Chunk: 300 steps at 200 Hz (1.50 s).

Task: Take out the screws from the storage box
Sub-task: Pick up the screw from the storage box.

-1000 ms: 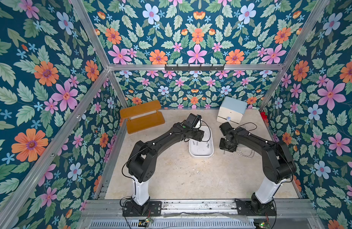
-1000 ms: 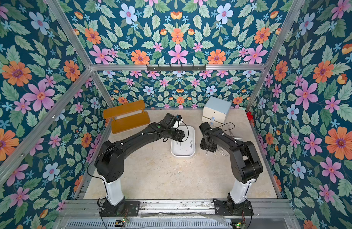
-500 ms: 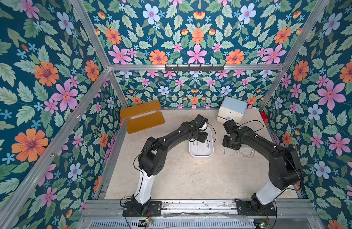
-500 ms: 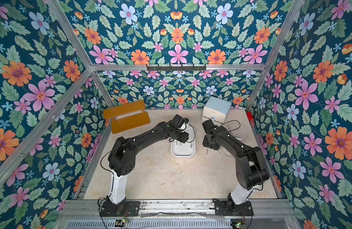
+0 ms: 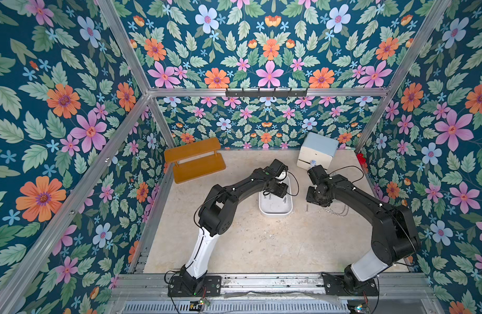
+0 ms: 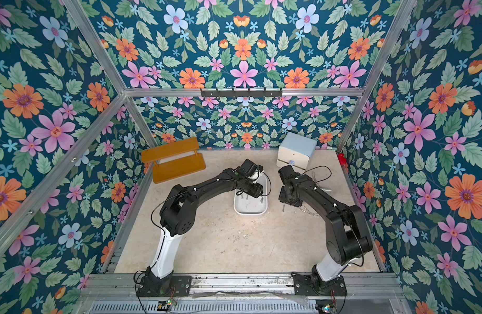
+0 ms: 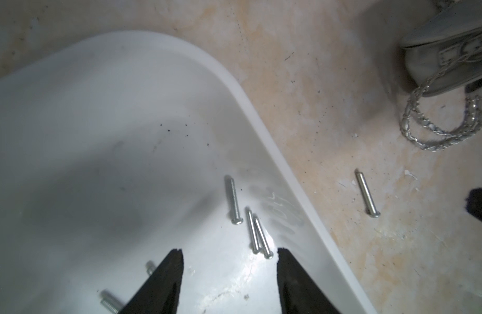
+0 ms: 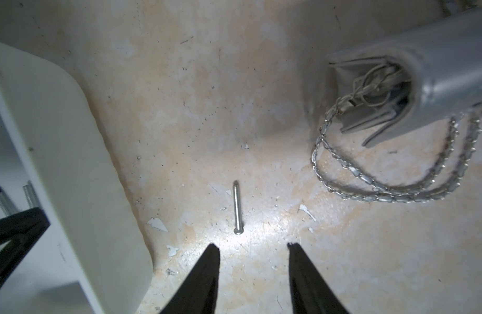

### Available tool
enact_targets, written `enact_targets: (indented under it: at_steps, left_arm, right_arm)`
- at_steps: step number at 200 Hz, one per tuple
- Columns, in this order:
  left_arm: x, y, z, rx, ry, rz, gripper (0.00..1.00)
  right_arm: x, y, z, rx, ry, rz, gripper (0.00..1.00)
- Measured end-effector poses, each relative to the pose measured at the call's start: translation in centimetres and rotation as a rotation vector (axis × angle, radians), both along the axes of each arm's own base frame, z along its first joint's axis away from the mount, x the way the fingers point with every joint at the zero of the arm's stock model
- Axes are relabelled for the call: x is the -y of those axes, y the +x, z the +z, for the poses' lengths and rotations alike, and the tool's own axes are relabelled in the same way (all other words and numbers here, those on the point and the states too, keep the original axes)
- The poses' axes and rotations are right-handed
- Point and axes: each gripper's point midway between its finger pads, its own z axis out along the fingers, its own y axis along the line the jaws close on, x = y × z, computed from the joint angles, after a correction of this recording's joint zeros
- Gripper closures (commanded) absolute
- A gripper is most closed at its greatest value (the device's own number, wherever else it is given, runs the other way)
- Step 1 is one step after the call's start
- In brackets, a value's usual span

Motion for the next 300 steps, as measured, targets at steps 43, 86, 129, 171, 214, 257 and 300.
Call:
enact_targets:
  at_steps: [43,86,129,171,214,257,300]
  left_arm:
    - [0.6,0.5,-2.4,-0.031,0.029,-0.006,0.42]
    - [0.7,0.8,-3.6,-0.045,0.051,-0.006,0.53]
    - [0.7,1.7,-4.1,-0.007,0.088,0.0,0.63]
    - [1.2,2.1,-4.3,0.02,0.107,-0.001,0.61]
    - [1.4,2.4,-5.2,0.059,0.151,-0.01,0.87]
    - [1.2,2.8,-6.0,0.069,0.178,-0.002,1.0]
    - [1.0,2.9,-6.1,0.082,0.192,-0.013,1.0]
  right_arm:
    - [0.1,-0.3,-0.1,-0.004,-0.002,0.0,0.54]
    - [0.2,-0.4,-0.1,-0.005,-0.002,0.0,0.55]
    - [0.1,-0.5,-0.2,-0.007,0.001,0.001,0.55]
    - [0.1,-0.6,-0.6,-0.018,0.001,0.002,0.56]
    - [0.2,-0.8,-0.8,-0.023,-0.001,0.002,0.56]
    - [0.2,-0.8,-0.6,-0.018,0.001,0.002,0.56]
    - [0.1,-0.8,-0.5,-0.014,0.007,0.003,0.56]
